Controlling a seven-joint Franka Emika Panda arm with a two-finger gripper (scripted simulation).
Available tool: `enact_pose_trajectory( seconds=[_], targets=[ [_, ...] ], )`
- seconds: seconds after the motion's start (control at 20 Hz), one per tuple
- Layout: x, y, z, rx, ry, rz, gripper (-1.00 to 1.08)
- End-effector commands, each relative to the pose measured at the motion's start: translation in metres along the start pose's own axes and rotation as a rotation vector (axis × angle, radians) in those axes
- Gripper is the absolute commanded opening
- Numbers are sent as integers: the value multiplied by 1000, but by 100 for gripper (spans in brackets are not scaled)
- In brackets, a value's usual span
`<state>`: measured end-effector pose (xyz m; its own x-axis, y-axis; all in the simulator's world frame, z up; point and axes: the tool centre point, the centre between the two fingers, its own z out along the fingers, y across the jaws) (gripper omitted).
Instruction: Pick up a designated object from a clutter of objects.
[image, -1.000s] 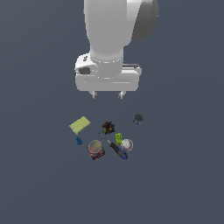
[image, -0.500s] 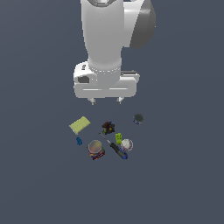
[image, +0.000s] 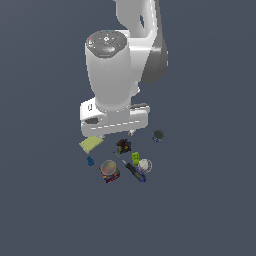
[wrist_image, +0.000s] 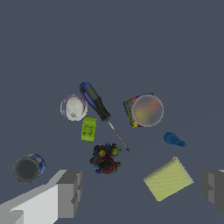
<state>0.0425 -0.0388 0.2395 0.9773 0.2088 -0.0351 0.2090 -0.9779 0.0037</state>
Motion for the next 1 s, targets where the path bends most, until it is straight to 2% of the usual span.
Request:
enact_pose_trajectory(
  seconds=[0.0, 0.5, 0.95],
  targets=[
    [11, 9, 20, 0, 5, -52, 100],
    [39, 39, 95, -1, 26, -232, 100],
    [47, 50, 128, -2, 35, -304, 100]
  ],
)
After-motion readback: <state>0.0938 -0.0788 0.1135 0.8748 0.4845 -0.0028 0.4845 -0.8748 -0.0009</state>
